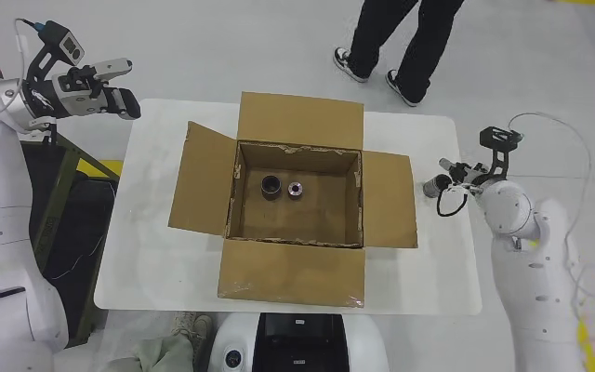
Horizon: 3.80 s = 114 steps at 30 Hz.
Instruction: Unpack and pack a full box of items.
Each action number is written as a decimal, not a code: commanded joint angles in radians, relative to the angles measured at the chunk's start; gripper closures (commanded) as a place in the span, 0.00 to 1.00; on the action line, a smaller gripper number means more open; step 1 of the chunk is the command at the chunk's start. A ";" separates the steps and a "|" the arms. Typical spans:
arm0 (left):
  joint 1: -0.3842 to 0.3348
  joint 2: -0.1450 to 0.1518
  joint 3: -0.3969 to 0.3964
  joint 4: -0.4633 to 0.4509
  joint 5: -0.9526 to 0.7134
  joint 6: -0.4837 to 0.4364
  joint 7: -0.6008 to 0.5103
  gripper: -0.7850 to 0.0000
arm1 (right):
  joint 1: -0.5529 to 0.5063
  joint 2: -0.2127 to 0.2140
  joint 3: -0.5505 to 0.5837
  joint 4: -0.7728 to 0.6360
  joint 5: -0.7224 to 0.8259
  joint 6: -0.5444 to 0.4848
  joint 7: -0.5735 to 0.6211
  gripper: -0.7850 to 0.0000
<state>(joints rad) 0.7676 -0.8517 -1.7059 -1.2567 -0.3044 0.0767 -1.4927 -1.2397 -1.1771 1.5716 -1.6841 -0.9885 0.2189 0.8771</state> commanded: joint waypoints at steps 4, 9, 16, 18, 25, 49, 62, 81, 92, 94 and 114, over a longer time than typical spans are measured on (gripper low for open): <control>0.000 0.000 0.000 0.000 0.000 0.000 0.000 0.00 | -0.039 0.004 -0.005 -0.168 -0.037 -0.021 0.014 0.29; 0.000 0.000 0.000 0.000 0.000 0.000 0.000 0.00 | -0.059 0.003 -0.048 -0.292 -0.068 -0.036 0.027 0.27; 0.000 0.000 0.000 0.000 0.000 0.000 0.000 0.00 | -0.067 -0.001 -0.147 -0.423 -0.070 -0.093 0.044 0.26; 0.000 0.000 0.000 0.000 0.000 0.000 0.000 0.00 | -0.066 -0.002 -0.182 -0.452 -0.074 -0.112 0.049 0.26; 0.000 0.000 0.000 0.000 0.000 0.000 0.000 0.00 | -0.046 -0.009 -0.289 -0.487 -0.098 -0.145 0.057 0.27; 0.000 0.000 0.000 0.000 0.000 0.000 0.000 0.00 | 0.146 -0.065 -0.642 -0.276 -0.111 -0.194 0.104 0.26; 0.000 0.000 0.000 0.000 0.000 0.000 0.000 0.00 | 0.246 -0.106 -0.761 -0.083 -0.068 -0.256 0.057 0.18; 0.000 0.000 0.000 0.000 0.000 0.000 0.000 0.00 | 0.372 -0.173 -0.874 0.188 -0.077 -0.256 -0.008 0.16; 0.000 0.000 0.000 0.000 0.000 0.000 0.000 0.00 | 0.405 -0.206 -0.898 0.286 -0.058 -0.252 -0.032 0.20; 0.000 0.000 0.000 0.000 0.000 0.000 0.000 0.00 | 0.411 -0.212 -0.904 0.302 -0.054 -0.256 -0.031 0.20; 0.000 0.000 0.000 0.000 0.000 0.000 0.000 0.00 | 0.444 -0.261 -0.922 0.435 -0.020 -0.289 -0.065 0.49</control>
<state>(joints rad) 0.7676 -0.8517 -1.7060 -1.2566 -0.3044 0.0767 -1.4927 -0.7961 -1.4365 0.6482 -1.2513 -1.0105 -0.0669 0.8138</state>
